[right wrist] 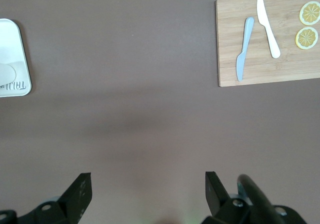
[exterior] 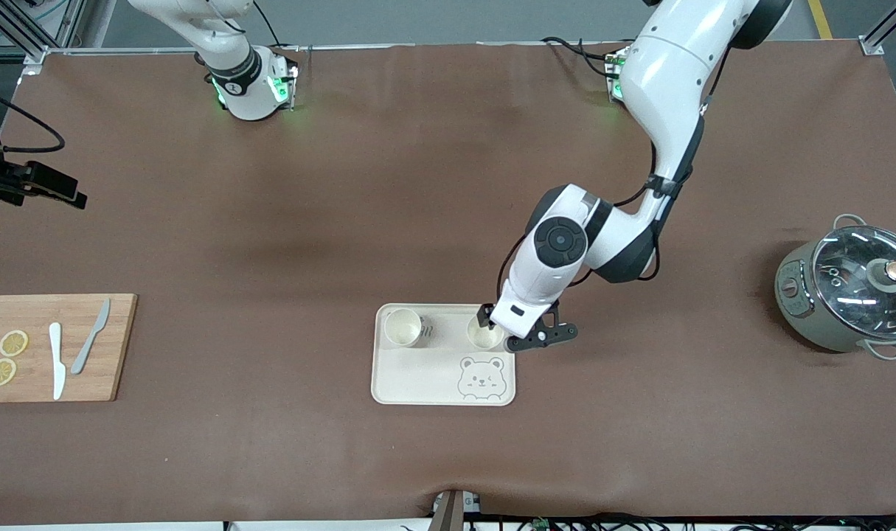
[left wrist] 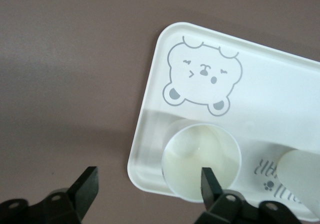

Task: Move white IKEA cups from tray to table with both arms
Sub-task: 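Reach the left gripper down to the white cup nearest the pot, then close the left gripper on the cup and lift it off the tray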

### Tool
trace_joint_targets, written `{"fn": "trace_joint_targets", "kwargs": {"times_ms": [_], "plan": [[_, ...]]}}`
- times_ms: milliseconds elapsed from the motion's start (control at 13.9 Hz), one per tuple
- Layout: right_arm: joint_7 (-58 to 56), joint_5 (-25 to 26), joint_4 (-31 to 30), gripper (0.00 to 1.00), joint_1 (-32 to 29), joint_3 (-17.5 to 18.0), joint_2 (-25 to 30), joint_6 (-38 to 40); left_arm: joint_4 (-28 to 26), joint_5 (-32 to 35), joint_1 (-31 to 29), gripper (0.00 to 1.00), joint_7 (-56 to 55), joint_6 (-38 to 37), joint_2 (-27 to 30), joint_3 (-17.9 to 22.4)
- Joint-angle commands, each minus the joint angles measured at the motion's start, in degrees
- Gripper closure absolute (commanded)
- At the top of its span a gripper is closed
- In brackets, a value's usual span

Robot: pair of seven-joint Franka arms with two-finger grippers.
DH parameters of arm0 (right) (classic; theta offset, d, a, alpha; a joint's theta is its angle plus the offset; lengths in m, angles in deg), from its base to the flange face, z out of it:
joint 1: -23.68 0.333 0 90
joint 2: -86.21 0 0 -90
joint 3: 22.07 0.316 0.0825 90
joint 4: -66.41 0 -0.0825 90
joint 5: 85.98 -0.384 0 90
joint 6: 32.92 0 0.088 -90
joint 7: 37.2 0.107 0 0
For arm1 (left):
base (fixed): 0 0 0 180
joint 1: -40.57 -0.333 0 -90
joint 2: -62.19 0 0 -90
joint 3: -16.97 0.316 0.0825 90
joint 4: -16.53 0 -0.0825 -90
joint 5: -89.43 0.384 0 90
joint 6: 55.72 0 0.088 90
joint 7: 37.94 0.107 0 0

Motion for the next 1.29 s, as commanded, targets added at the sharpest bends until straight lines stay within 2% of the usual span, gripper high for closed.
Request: {"fn": "trace_joint_targets", "kwargs": {"times_ms": [0,215,430,502,574,717,933,1220], "plan": [[0.6,0.8,0.3,0.0,-0.7,0.6,-0.1,-0.1,2.3,0.7,1.0,0.22,-1.4,1.9,-2.8,1.3],[0.7,0.8,0.3,0.0,-0.8,0.6,-0.1,-0.1,2.3,0.6,1.7,0.31,-2.5,4.7,-4.3,1.2],[0.7,0.8,0.3,0.0,-0.6,0.6,-0.2,-0.1,2.2,0.7,2.5,0.5,-3.6,4.8,-5.0,1.2],[0.7,0.7,0.3,0.0,-0.9,0.6,-0.2,-0.1,2.0,0.7,2.6,0.62,-3.6,4.8,-5.0,1.2],[0.6,0.8,0.3,0.0,-0.8,0.6,-0.2,0.0,2.0,0.6,2.6,0.8,-3.6,4.8,-5.2,1.2],[0.7,1.0,0.3,0.0,-0.9,0.5,-0.2,-0.1,2.0,0.6,2.6,1.0,-3.6,4.8,-5.3,1.2],[0.7,1.2,0.3,0.0,-0.4,0.6,-0.2,-0.1,2.1,0.9,2.6,1.0,-3.2,4.4,-4.2,1.4],[0.7,1.1,0.3,0.0,-0.7,0.6,-0.5,-0.2,1.7,0.9,0.0,1.0,-3.2,2.4,1.5,1.4]]}}
